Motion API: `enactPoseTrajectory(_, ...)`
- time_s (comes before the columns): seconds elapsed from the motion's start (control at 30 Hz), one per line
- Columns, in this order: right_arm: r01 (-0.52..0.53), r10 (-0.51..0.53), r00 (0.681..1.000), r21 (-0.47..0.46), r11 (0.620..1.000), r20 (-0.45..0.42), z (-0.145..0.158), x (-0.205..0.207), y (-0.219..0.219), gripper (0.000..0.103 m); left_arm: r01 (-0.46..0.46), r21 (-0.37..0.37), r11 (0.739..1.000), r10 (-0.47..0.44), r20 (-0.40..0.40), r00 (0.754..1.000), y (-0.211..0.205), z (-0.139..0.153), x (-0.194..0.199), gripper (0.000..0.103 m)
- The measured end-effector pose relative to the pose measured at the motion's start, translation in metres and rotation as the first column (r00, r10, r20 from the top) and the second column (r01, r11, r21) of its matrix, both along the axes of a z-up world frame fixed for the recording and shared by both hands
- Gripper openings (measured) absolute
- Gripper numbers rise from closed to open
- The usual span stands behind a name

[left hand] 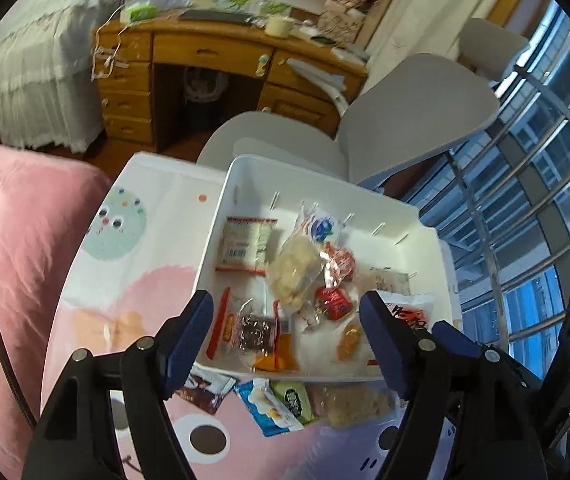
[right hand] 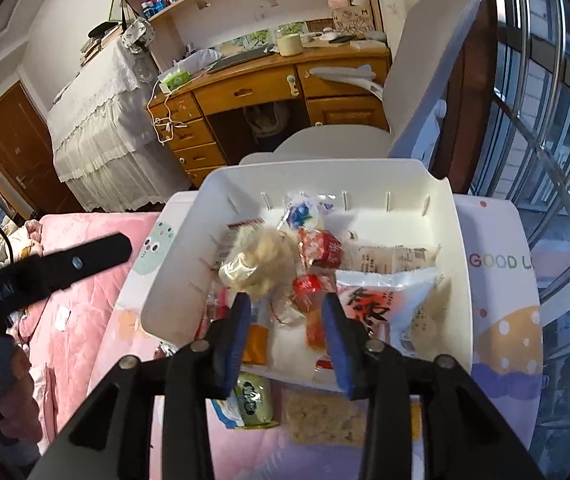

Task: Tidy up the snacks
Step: 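Lower both snacks into the white tray and open both grippers, then withdraw both tools from the tray toward the remaining snacks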

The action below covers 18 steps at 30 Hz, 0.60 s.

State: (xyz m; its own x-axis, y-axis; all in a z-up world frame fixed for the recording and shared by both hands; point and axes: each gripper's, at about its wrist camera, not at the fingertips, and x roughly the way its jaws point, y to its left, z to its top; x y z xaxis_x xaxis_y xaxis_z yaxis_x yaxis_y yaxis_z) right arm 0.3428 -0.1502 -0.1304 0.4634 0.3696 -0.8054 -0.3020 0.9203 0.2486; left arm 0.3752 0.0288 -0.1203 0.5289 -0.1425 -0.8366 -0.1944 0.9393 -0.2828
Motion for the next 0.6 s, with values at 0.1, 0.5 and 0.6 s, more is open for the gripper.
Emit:
enactPoseTrajectory(0.1, 0.004, -0.004, 1.000, 0.010, 1.000, -0.018, -0.005, 0.002, -0.010, 0.041, -0.039, -0.007, 0.999, 0.039, -0.033, 0.999, 0.001, -0.006, -0.004, 0.074)
enactPoseTrajectory(0.5, 0.070, -0.068, 0.997, 0.082, 0.994, -0.027, -0.020, -0.018, -0.063, 0.053, -0.102, -0.019, 0.995, 0.098, -0.148, 0.984, -0.008, -0.038, -0.035, 0.077)
enactPoseTrajectory(0.6, 0.065, -0.063, 0.998, 0.076, 0.995, -0.031, -0.029, -0.030, -0.077, 0.056, -0.103, -0.008, 0.995, 0.100, -0.182, 0.978, -0.013, -0.050, -0.041, 0.077)
